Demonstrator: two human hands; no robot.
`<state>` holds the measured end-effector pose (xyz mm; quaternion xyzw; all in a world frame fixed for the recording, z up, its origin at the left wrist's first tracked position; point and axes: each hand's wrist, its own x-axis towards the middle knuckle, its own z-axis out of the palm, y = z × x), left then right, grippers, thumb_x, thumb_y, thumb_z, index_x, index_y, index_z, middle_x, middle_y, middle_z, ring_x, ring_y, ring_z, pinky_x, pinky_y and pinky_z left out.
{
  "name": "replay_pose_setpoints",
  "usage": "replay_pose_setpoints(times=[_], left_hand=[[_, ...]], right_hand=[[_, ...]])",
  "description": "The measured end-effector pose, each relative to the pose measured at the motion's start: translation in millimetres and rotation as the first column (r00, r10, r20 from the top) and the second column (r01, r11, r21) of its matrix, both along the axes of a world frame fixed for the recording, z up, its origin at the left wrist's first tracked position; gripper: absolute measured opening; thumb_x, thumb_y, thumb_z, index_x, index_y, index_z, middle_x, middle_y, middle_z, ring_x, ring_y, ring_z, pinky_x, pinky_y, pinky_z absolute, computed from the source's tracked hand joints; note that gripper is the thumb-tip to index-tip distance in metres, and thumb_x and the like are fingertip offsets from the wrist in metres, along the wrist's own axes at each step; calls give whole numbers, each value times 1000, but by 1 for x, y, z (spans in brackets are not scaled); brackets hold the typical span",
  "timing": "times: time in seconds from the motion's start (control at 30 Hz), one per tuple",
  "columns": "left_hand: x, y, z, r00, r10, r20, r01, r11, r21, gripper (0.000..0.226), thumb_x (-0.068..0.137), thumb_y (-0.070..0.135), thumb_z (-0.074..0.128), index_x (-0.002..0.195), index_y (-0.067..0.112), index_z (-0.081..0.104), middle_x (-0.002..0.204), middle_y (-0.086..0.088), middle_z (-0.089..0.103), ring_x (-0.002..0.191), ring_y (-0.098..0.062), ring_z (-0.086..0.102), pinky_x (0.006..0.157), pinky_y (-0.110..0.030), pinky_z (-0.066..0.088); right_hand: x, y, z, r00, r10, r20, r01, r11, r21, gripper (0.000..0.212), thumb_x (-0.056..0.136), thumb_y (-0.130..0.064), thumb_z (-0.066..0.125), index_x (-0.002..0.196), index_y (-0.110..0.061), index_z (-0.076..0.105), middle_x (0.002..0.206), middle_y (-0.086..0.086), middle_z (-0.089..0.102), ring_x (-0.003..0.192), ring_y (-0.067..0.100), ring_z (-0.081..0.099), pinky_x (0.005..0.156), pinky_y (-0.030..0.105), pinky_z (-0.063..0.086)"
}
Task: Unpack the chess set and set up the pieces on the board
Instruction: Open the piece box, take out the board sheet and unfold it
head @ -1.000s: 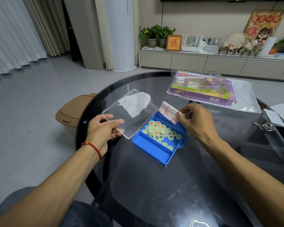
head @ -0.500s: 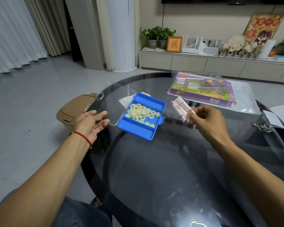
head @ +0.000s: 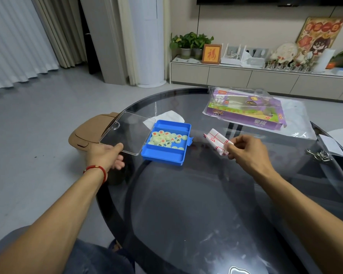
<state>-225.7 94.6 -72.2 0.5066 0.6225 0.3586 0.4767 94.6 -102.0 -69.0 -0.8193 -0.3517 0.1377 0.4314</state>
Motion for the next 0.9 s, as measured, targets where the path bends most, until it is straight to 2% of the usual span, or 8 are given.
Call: replay_pose_setpoints(times=[0.1, 0.2, 0.3, 0.37, 0.5, 0.6, 0.77, 0.9], left_hand=[[-2, -4, 9, 927, -102, -362, 110, 994, 3, 37, 92, 33, 69, 80, -2, 69, 50, -11, 64, 25, -12, 47, 34, -20, 40], [-2, -7, 23, 803, -169, -571, 163, 985, -62, 39, 93, 31, 64, 70, -1, 67, 41, -7, 60, 25, -13, 46, 37, -21, 38], [26, -14, 38, 659, -53, -751, 282, 942, 181, 40, 92, 32, 63, 62, 6, 62, 52, -9, 60, 48, -20, 54, 47, -26, 35], [74, -25, 51, 694, -70, -717, 408, 859, 310, 32, 89, 34, 64, 66, 12, 62, 64, -6, 63, 64, -23, 58, 56, -30, 41], [206, -19, 61, 748, -399, -530, 609, 730, 309, 30, 88, 36, 63, 72, 10, 69, 71, -6, 71, 77, -27, 69, 77, -32, 57], [289, 5, 62, 763, -485, -427, 613, 752, 242, 37, 94, 40, 59, 71, 12, 68, 72, -9, 71, 70, -25, 73, 72, -34, 61], [355, 23, 57, 735, -528, -425, 610, 788, 75, 29, 97, 38, 60, 106, 10, 62, 97, -10, 67, 79, -26, 68, 55, -35, 57], [373, 32, 50, 784, -494, -376, 543, 839, 31, 21, 96, 30, 64, 100, 10, 60, 97, -12, 70, 82, -29, 72, 67, -40, 63]], right_hand=[[8, -2, 7, 1000, -2, 3, 2, 1000, -11, 12, 93, -30, 69, 92, -18, 69, 88, -3, 73, 76, 12, 73, 66, 38, 62], [19, -6, 8, 1000, -14, 12, 14, 1000, -17, 10, 93, -27, 69, 90, -17, 68, 87, -2, 73, 75, 12, 72, 62, 38, 61], [33, -7, 7, 1000, -19, 11, 19, 999, -31, 9, 93, -25, 68, 89, -17, 68, 90, -1, 72, 77, 12, 70, 54, 28, 53], [44, -5, 8, 999, -38, 3, 38, 999, -25, 8, 91, -26, 69, 87, -20, 69, 91, -1, 74, 77, 13, 70, 58, 33, 56], [59, 0, 5, 994, -92, -66, 96, 994, 53, 9, 86, -30, 69, 81, -22, 71, 88, -5, 75, 82, 16, 72, 71, 46, 60], [64, 2, -3, 988, -108, -113, 118, 989, 88, 8, 85, -26, 70, 81, -19, 72, 84, -4, 76, 82, 16, 72, 73, 43, 58], [72, 10, -6, 977, -121, -178, 144, 982, 121, 9, 88, -24, 69, 83, -17, 72, 86, -4, 75, 84, 13, 71, 76, 40, 57], [76, 16, -8, 961, -96, -259, 141, 977, 160, 11, 90, -23, 69, 84, -15, 72, 87, -2, 77, 85, 15, 72, 75, 39, 58]])
